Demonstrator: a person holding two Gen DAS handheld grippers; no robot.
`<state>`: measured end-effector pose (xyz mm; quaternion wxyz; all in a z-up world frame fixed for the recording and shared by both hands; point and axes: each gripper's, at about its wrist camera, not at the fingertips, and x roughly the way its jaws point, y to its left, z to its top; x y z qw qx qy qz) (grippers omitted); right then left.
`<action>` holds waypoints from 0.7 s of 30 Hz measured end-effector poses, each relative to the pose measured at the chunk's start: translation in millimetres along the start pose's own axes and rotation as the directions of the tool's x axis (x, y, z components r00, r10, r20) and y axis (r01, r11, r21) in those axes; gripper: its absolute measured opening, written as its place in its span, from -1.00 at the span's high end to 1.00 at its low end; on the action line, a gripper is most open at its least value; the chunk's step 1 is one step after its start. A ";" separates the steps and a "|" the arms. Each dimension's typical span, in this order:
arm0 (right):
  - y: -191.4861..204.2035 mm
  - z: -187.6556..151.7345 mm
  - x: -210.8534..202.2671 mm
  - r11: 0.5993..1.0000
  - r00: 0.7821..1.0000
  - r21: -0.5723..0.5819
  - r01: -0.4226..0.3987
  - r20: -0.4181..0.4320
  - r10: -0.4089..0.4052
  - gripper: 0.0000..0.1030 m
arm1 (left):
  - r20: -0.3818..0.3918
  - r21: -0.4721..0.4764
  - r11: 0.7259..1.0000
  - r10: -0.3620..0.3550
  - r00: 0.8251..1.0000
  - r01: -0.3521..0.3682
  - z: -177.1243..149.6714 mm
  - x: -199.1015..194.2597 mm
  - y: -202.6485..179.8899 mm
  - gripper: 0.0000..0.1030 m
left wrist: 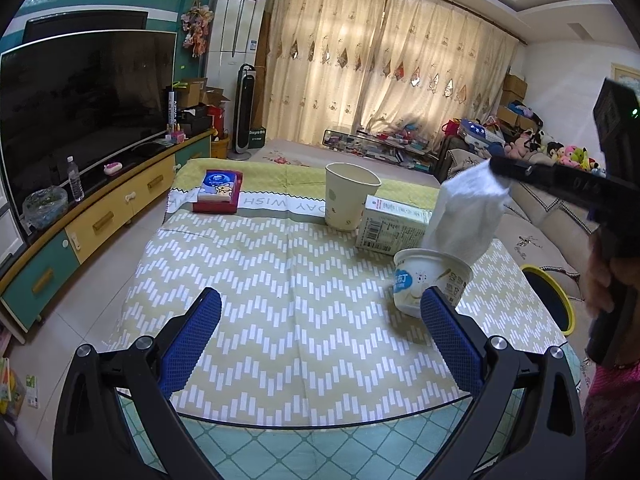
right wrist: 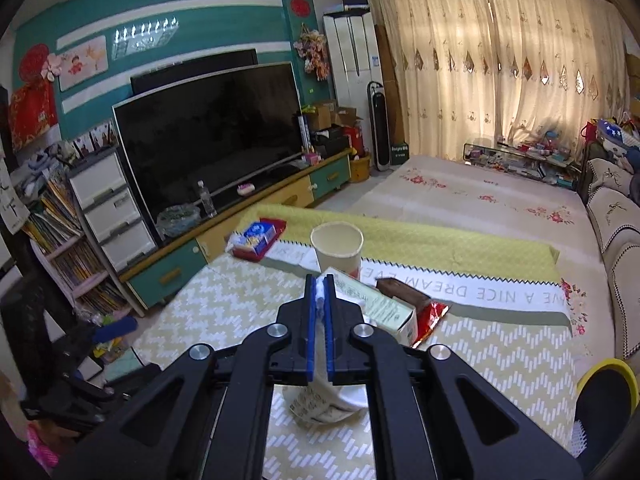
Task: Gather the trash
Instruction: 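Grasp the white tissue with the right gripper and lift it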
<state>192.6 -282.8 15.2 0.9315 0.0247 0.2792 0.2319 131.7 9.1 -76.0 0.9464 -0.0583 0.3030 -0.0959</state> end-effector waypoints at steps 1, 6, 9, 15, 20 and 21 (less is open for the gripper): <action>0.3 2.2 -3.3 1.000 1.000 -0.001 0.002 0.009 -0.002 0.93 | -0.001 0.000 1.000 -0.001 1.000 0.001 0.2 0.3 -0.5 -0.90; -0.5 18.3 -23.8 1.000 0.998 -0.009 -0.011 0.057 0.011 0.93 | -0.008 0.006 1.000 -0.003 1.000 0.003 0.1 3.4 -3.9 -0.91; 0.8 27.6 -38.4 1.000 0.996 -0.022 0.001 0.095 0.002 0.93 | -0.011 0.011 1.000 -0.008 1.000 0.008 -0.3 4.8 -6.6 -0.91; 4.1 42.8 -61.8 0.999 0.989 -0.046 0.023 0.149 -0.016 0.93 | -0.016 0.019 1.000 -0.012 1.000 0.013 -0.5 6.4 -10.3 -0.91; 10.0 50.7 -75.9 0.997 0.984 -0.075 0.035 0.174 -0.021 0.93 | -0.013 0.036 0.998 -0.054 0.998 0.054 4.5 4.9 -19.0 -0.91; 10.0 51.0 -77.5 0.997 0.983 -0.073 0.037 0.179 -0.024 0.93 | -0.010 0.043 0.997 -0.063 0.998 0.064 5.9 4.4 -21.9 -0.91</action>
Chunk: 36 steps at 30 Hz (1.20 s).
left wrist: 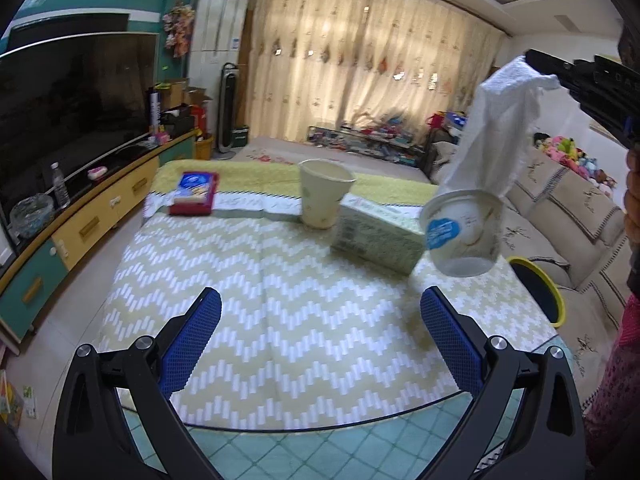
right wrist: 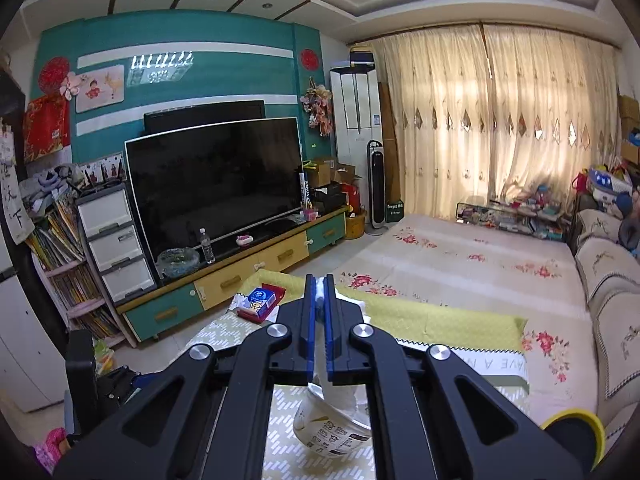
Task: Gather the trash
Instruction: 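Grasp the white tissue with the right gripper and lift it, then carry the tissue over the bin and open the right gripper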
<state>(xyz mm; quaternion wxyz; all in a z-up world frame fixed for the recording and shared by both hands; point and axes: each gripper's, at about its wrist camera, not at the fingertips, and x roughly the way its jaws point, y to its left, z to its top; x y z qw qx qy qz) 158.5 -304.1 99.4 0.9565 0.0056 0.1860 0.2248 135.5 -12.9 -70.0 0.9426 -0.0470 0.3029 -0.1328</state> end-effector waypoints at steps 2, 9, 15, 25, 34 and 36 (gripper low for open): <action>1.2 -0.9 0.7 1.000 1.000 -0.003 0.008 -0.004 -0.008 0.93 | 0.014 0.025 0.999 -0.020 1.000 0.020 3.8 -1.6 -9.9 -0.91; 2.2 -19.1 20.9 1.000 0.995 -0.009 -0.010 -0.103 0.009 0.93 | -0.003 0.076 0.993 -0.094 0.996 0.094 4.2 1.4 -36.7 -0.91; -8.6 -16.5 7.9 1.000 0.997 0.026 -0.013 -0.069 0.015 0.93 | -0.032 0.097 0.989 -0.112 0.993 0.114 0.1 10.4 -48.5 -0.91; -54.0 -21.1 -27.6 0.992 0.994 0.069 0.107 -0.041 -0.105 0.93 | -0.054 0.081 0.990 -0.113 0.992 0.118 -3.6 21.1 -48.2 -0.91; -122.1 -28.3 -75.1 0.948 0.956 0.123 0.294 -0.041 -0.291 0.93 | -0.037 0.097 0.988 -0.120 0.992 0.123 0.5 21.3 -61.1 -0.91; -141.3 -34.6 -85.5 0.931 0.942 0.142 0.335 -0.050 -0.331 0.93 | -0.031 0.103 0.987 -0.123 0.992 0.126 2.1 21.1 -66.6 -0.91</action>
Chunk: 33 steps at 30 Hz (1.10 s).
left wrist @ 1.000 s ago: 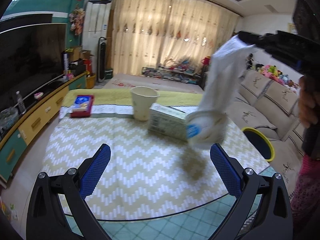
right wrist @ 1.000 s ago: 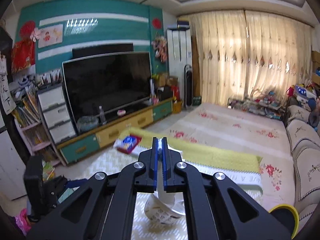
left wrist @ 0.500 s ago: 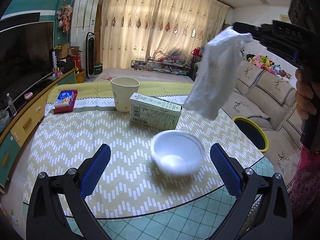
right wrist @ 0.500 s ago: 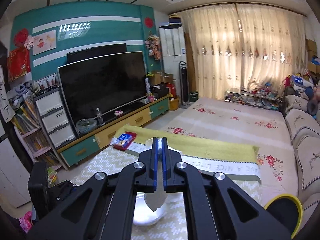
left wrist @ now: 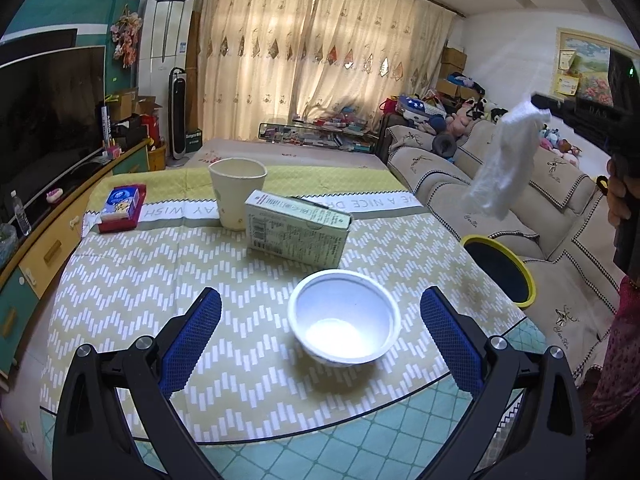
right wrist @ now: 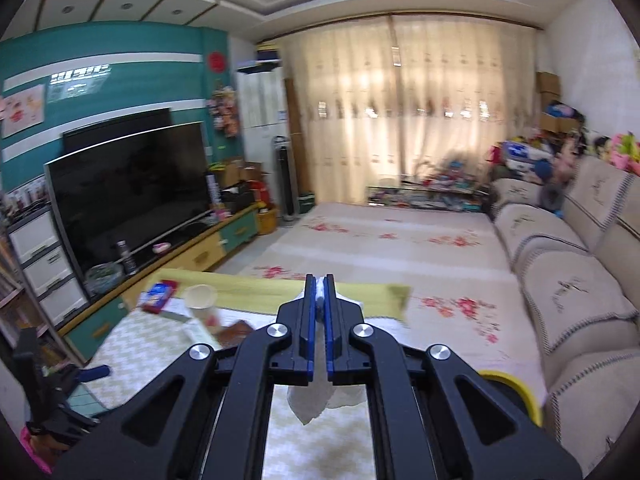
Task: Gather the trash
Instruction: 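Carry the tissue over the bin and open the right gripper, then grasp the white plastic cup by its rim with the left gripper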
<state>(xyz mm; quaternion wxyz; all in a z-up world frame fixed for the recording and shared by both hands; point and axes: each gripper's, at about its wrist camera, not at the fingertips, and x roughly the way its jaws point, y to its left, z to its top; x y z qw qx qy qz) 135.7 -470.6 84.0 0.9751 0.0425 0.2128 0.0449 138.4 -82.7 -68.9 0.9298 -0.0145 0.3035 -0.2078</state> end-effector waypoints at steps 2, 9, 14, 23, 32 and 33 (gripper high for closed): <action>-20.8 -4.4 -2.4 0.999 0.999 0.018 0.044 -0.006 -0.044 0.93 | 0.006 0.008 1.000 -0.005 1.000 0.005 1.8 0.4 -6.4 -0.91; -98.6 -38.3 4.9 0.975 0.978 0.092 0.201 -0.074 -0.195 0.93 | 0.006 0.034 0.999 -0.008 1.000 0.008 5.5 5.2 -24.0 -0.90; -144.1 -73.9 31.9 0.951 0.954 0.147 0.271 -0.169 -0.246 0.93 | -0.005 0.054 0.999 -0.005 1.000 0.005 6.1 8.1 -35.1 -0.91; -187.5 -134.1 73.5 0.912 0.908 0.209 0.353 -0.311 -0.280 0.19 | -0.010 0.070 0.997 0.014 1.000 -0.013 9.7 10.8 -41.1 -0.91; -159.0 -148.5 52.1 0.921 0.921 0.195 0.336 -0.272 -0.279 0.10 | -0.052 0.069 0.995 0.075 0.996 -0.071 5.0 30.3 -29.9 -0.90; -154.4 -151.9 50.4 0.925 0.926 0.201 0.322 -0.270 -0.264 0.10 | -0.058 0.072 0.994 0.089 0.994 -0.085 4.3 35.0 -27.2 -0.90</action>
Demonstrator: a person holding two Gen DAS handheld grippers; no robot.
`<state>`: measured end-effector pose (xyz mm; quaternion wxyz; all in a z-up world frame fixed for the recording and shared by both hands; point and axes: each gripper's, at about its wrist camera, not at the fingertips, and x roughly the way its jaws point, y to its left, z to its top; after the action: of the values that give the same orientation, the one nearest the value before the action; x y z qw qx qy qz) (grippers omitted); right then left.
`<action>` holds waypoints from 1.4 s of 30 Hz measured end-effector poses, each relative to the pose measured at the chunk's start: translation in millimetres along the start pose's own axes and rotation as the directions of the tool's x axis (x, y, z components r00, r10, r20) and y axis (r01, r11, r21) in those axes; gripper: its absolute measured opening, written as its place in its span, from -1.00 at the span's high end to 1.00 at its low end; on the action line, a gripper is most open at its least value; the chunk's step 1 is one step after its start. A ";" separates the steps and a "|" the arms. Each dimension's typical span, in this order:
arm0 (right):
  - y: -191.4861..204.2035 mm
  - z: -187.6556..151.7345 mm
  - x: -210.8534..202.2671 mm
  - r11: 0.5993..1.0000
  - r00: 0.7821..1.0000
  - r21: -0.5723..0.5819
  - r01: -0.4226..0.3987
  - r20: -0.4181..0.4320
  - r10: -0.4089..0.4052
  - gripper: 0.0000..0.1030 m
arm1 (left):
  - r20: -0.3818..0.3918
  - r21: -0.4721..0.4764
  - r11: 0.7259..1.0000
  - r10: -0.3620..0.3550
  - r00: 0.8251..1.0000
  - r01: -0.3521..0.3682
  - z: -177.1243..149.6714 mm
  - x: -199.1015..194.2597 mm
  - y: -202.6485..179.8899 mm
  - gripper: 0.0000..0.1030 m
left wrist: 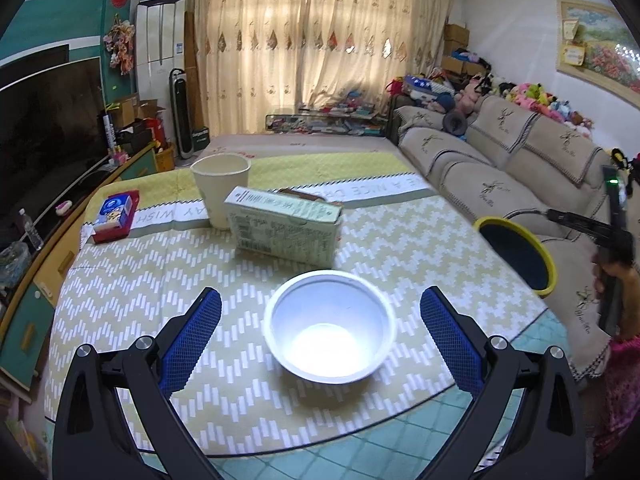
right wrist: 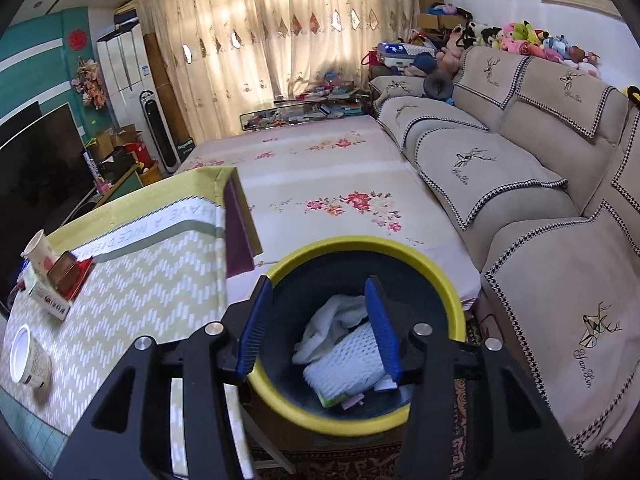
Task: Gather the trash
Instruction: 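Grasp the white plastic cup by its rim with the left gripper, then carry the white cup over the bin and open the left gripper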
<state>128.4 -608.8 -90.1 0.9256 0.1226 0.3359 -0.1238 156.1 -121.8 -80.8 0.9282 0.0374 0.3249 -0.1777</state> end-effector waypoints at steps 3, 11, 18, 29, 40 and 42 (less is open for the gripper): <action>7.5 -6.5 -4.9 1.000 1.000 -0.003 -0.020 -0.002 0.020 0.10 | -0.029 0.002 0.999 0.033 0.999 -0.033 -0.5 16.1 6.4 -0.85; 19.4 -11.6 -10.8 0.999 0.999 -0.010 -0.053 -0.007 0.052 0.09 | -0.152 0.003 0.999 0.052 0.987 -0.052 -4.7 60.4 21.3 -0.26; 23.2 -15.4 -7.2 0.998 0.998 -0.012 -0.061 -0.025 0.060 0.09 | -0.230 -0.003 1.000 0.023 0.973 -0.024 -14.0 81.6 29.7 0.35; 19.3 -26.3 -17.1 0.996 0.996 0.012 -0.085 -0.015 0.085 0.09 | -0.206 0.037 0.999 0.030 0.978 -0.023 -12.5 71.6 19.9 0.78; -3.8 -42.0 -62.6 0.999 0.996 0.046 -0.023 0.086 0.019 0.08 | -0.136 0.125 0.987 -0.082 0.987 0.099 29.6 55.9 -42.7 0.81; -12.2 -44.5 -70.0 0.998 0.995 0.062 -0.011 0.103 0.005 0.07 | -0.128 0.153 0.979 -0.113 0.985 0.132 39.9 58.1 -63.7 0.81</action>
<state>46.2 -596.1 -79.3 0.9380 0.1461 0.2831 -0.1366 199.3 -206.4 -82.3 0.8884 0.1024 0.3658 -0.2578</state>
